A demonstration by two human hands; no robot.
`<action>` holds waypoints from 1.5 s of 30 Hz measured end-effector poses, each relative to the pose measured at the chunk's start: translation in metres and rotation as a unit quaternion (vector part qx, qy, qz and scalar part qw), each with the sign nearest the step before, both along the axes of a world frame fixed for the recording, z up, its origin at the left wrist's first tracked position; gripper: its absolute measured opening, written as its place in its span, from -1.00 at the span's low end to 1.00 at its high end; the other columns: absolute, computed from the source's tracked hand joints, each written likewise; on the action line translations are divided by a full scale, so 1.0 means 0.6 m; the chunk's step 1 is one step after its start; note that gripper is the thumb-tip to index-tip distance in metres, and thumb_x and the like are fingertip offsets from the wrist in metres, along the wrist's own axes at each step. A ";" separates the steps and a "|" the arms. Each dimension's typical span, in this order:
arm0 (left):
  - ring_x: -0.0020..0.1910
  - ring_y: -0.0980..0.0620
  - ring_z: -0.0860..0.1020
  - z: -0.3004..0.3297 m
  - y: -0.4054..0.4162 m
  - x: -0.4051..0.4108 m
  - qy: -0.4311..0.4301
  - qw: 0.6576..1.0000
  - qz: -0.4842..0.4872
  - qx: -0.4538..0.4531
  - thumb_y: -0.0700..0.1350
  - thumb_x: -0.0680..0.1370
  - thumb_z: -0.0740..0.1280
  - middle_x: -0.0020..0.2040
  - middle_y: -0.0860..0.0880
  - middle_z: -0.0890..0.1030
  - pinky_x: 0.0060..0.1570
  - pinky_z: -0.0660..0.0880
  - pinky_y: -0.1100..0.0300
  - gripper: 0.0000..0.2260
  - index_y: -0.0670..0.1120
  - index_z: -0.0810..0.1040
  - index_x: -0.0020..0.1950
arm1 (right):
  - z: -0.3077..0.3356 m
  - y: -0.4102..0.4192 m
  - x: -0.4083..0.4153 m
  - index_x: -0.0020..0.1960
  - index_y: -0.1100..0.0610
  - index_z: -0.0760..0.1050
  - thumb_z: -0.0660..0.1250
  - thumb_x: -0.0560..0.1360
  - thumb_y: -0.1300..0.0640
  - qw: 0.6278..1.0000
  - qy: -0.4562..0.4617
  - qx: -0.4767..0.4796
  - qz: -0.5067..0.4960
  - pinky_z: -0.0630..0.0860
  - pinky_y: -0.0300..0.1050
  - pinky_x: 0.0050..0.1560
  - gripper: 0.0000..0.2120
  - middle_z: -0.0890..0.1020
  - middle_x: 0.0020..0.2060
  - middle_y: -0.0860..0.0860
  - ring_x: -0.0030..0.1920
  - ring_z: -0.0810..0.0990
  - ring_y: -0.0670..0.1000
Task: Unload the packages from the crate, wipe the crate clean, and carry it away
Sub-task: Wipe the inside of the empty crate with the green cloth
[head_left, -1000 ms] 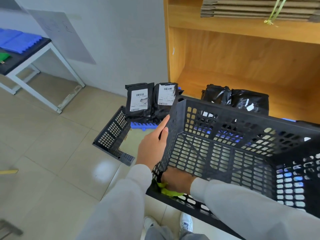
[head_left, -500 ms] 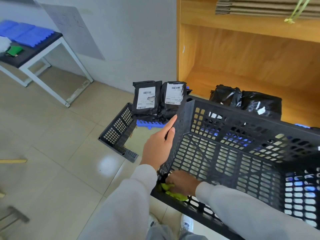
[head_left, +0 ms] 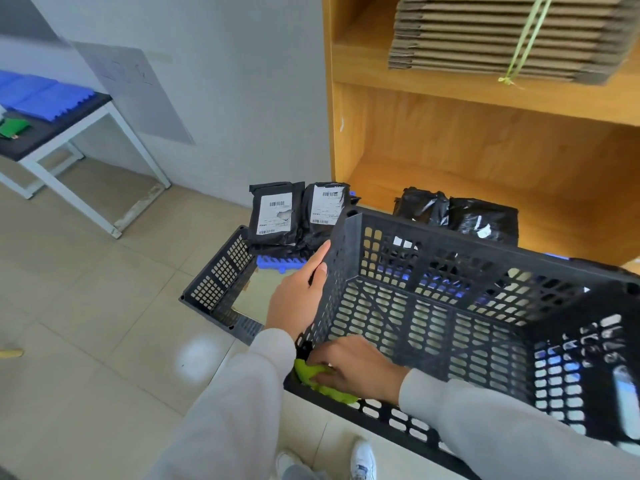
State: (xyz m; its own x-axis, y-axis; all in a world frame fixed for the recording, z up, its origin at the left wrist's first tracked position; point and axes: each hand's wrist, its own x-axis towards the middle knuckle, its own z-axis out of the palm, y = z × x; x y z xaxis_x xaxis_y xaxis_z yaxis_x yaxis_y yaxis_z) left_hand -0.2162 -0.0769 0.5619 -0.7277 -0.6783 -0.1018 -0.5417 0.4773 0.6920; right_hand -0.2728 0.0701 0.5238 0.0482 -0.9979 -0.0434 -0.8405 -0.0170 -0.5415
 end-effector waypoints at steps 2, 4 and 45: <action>-0.40 -0.10 0.40 0.000 0.000 -0.002 -0.005 1.000 -0.001 0.002 0.18 0.72 0.02 -0.40 -0.05 0.34 -0.32 0.42 -0.10 -0.63 0.57 0.13 0.47 | 0.026 0.003 -0.003 0.22 0.03 0.58 0.34 0.57 -0.01 1.000 -0.015 -0.002 0.010 0.54 0.02 0.03 -0.74 0.67 0.11 -0.04 0.08 0.62 0.06; -0.40 -0.10 0.40 0.000 0.001 -0.003 -0.006 1.000 0.000 -0.001 0.17 0.72 0.02 -0.40 -0.06 0.34 -0.28 0.45 -0.14 -0.63 0.56 0.14 0.47 | 0.053 0.007 -0.010 0.21 0.03 0.57 0.33 0.57 0.01 0.999 -0.023 -0.009 0.027 0.52 0.00 0.04 -0.75 0.66 0.11 -0.05 0.09 0.60 0.04; -0.48 0.06 0.29 -0.019 -0.012 -0.004 0.002 1.000 0.000 -0.015 0.15 0.73 0.04 -0.46 0.03 0.27 -0.40 0.32 0.09 -0.62 0.55 0.15 0.48 | -0.203 0.018 -0.013 0.39 0.09 0.50 0.33 0.59 0.20 0.969 -0.116 0.216 -0.037 0.42 -0.02 0.35 -0.63 0.54 0.29 0.02 0.31 0.47 0.04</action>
